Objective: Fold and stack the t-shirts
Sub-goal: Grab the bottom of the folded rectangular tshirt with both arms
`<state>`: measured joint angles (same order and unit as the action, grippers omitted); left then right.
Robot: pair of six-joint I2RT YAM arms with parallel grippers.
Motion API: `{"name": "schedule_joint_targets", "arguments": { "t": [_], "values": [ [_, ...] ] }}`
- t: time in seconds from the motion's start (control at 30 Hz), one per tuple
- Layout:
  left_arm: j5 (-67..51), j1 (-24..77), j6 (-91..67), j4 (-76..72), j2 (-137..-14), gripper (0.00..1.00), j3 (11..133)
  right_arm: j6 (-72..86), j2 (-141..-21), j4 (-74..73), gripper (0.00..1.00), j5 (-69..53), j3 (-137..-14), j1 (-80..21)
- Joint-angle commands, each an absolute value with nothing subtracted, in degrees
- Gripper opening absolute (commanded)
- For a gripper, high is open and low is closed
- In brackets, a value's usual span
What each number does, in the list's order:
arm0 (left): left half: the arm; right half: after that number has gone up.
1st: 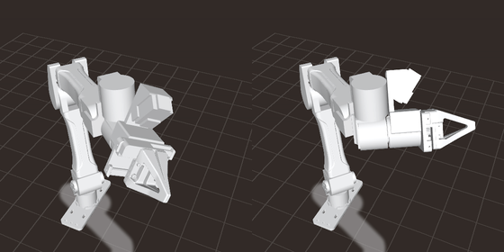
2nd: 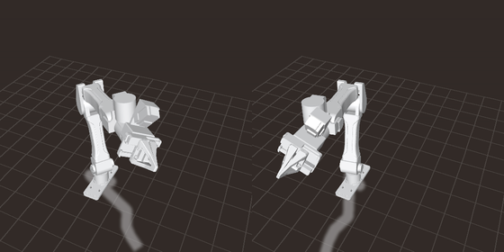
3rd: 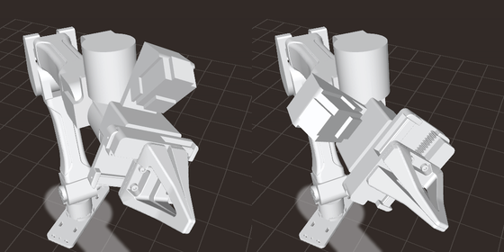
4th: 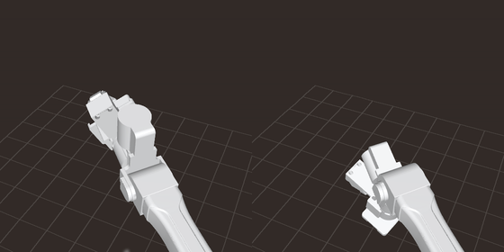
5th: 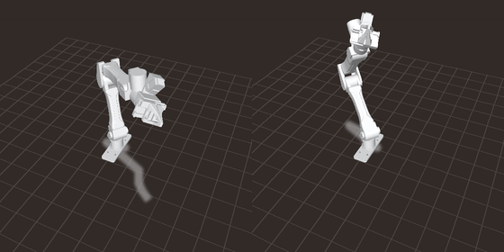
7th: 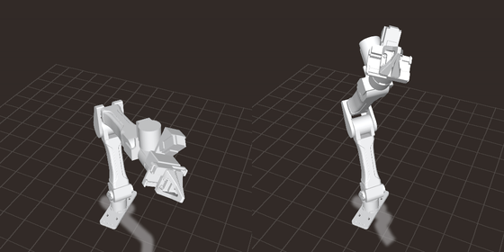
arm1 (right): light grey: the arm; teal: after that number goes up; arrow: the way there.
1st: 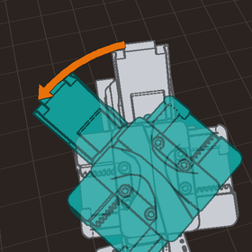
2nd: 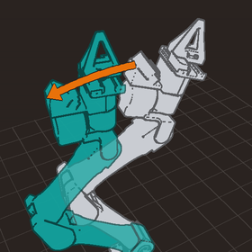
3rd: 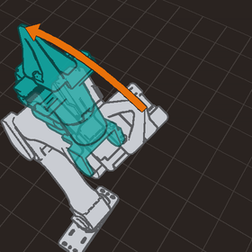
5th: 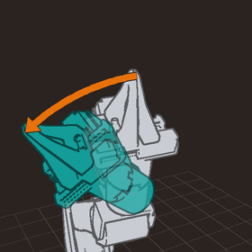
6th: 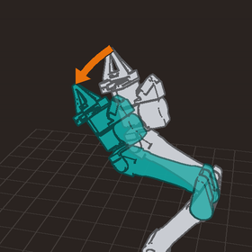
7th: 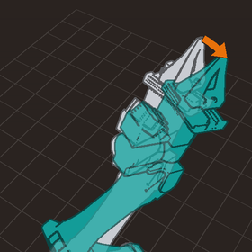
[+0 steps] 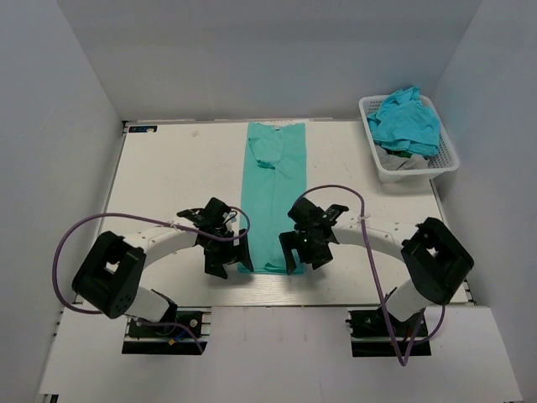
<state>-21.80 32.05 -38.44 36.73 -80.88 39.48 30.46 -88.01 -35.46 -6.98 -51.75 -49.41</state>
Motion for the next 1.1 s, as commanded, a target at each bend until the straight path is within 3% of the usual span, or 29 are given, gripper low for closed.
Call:
{"name": "schedule_joint_targets", "arguments": {
  "t": [0.0, 0.1, 0.23, 0.33, 0.37, 0.47, 0.6, 0.67, 0.8, 0.87, 1.07],
  "values": [
    [-21.45, 33.31, -38.23, 33.49, -83.66, 1.00, 40.51, 28.92, -89.73, -34.37, 0.90, -9.58, -53.70, -49.39],
    [-19.25, 33.84, -38.23, 34.98, -87.88, 1.00, 41.74, 28.74, -91.23, -34.37, 0.90, -9.93, -54.31, -49.40],
    [-19.25, 34.37, -38.23, 34.98, -89.91, 0.92, 41.75, 28.13, -92.98, -34.54, 0.90, -10.89, -54.84, -49.39],
    [-18.73, 34.37, -38.23, 34.98, -89.91, 0.76, 41.75, 27.86, -93.25, -33.66, 0.90, -10.55, -54.50, -49.31],
    [-18.02, 34.37, -38.23, 34.98, -89.91, 0.64, 42.27, 27.86, -93.25, -33.49, 0.90, -10.20, -54.41, -49.31],
    [-16.00, 34.37, -38.23, 36.29, -90.52, 0.46, 42.80, 27.34, -93.43, -33.31, 0.88, -8.79, -54.67, -49.31],
    [-15.47, 34.37, -38.23, 36.30, -91.14, 0.26, 43.33, 26.63, -94.65, -33.13, 0.74, -10.02, -55.11, -49.22],
    [-14.94, 34.37, -38.76, 36.30, -91.67, 0.25, 43.85, 25.93, -95.71, -32.78, 0.67, -10.54, -55.37, -49.31],
    [-14.94, 34.37, -38.76, 36.30, -93.08, 0.14, 44.99, 25.40, -96.59, -32.52, 0.39, -10.55, -55.63, -49.31],
    [-14.94, 34.37, -38.76, 35.69, -93.60, 0.00, 45.00, 25.31, -96.59, -32.26, 0.29, -10.20, -55.81, -49.31],
    [-14.94, 34.37, -38.76, 32.87, -88.52, 0.00, 45.53, 25.14, -95.54, -33.04, 0.00, -8.79, -56.16, -49.31]
  ]
}}
